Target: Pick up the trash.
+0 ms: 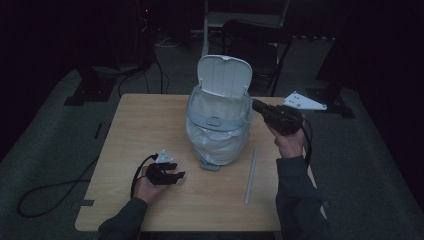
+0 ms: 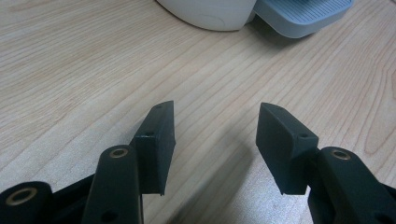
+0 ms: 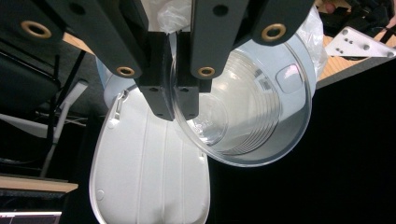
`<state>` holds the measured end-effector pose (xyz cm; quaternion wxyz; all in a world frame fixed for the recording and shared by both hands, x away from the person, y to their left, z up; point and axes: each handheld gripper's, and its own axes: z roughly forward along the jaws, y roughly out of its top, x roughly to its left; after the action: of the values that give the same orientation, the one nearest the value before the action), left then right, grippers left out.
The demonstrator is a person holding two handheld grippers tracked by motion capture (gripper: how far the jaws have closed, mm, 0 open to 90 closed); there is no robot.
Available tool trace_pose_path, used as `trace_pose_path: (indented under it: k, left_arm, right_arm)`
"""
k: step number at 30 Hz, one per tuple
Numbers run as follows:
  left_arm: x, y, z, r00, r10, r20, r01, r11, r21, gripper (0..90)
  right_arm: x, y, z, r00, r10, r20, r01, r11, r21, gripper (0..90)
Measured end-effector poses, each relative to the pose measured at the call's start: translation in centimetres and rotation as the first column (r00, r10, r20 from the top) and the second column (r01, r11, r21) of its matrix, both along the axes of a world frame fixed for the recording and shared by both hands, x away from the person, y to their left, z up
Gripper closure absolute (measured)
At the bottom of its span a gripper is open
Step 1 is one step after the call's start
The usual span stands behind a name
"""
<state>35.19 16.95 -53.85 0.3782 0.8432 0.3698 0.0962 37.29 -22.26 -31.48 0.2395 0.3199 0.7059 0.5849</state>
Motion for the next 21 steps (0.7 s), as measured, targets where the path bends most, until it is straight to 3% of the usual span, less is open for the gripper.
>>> trace_pose_path:
  k: [19,21]
  left_arm:
    - [0.01,0.00,0.01,1.0000,-0.001,0.001,0.001,1.0000,0.002,48.3]
    - [0.01,0.00,0.01,1.0000,-0.001,0.000,0.001,1.0000,0.002,48.3]
  right_arm:
    - [0.65,0.50,-0.17,0.9994,0.017,-0.030,-0.017,0.9998,0.012,85.8]
    - [0.79,0.65,-0.20,0.9984,0.033,-0.047,-0.032,0.9995,0.005,76.4]
